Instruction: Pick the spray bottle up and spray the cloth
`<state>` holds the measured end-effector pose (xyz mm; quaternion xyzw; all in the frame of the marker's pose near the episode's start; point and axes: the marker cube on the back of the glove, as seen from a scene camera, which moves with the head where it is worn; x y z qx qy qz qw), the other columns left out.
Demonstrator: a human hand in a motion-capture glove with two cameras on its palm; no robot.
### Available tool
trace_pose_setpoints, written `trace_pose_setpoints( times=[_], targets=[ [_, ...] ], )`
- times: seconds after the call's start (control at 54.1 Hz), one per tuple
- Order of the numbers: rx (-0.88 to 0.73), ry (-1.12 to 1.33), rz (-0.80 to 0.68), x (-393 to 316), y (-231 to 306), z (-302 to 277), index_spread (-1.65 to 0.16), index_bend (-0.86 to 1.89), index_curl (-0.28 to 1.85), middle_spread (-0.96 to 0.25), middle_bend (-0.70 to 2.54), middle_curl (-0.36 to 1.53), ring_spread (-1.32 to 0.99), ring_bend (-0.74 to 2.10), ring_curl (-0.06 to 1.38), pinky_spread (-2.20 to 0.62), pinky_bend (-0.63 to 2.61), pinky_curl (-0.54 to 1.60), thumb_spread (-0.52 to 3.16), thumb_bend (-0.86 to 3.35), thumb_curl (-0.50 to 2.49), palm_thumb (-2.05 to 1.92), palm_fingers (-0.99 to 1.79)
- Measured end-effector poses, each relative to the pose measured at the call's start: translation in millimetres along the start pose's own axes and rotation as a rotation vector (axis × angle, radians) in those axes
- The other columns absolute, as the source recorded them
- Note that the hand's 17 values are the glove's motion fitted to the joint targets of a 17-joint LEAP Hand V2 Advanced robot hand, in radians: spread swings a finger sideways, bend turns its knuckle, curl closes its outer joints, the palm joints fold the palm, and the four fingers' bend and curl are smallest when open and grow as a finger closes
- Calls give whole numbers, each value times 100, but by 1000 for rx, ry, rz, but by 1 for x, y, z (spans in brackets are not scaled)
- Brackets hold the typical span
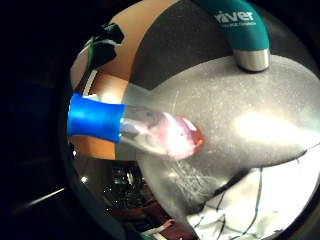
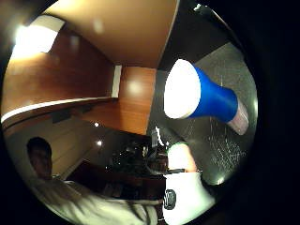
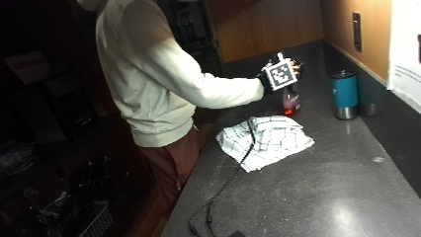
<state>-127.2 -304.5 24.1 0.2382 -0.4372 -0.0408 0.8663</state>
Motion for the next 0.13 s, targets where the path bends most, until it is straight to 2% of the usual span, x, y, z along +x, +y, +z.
trace_pose_setpoints(
  times=[0.129],
  targets=[
    [134,14,7,-9,0,-33,-33,12,29,-6,18,35,-10,36,35,4,38,37,81,-4,51,70,50]
  ],
)
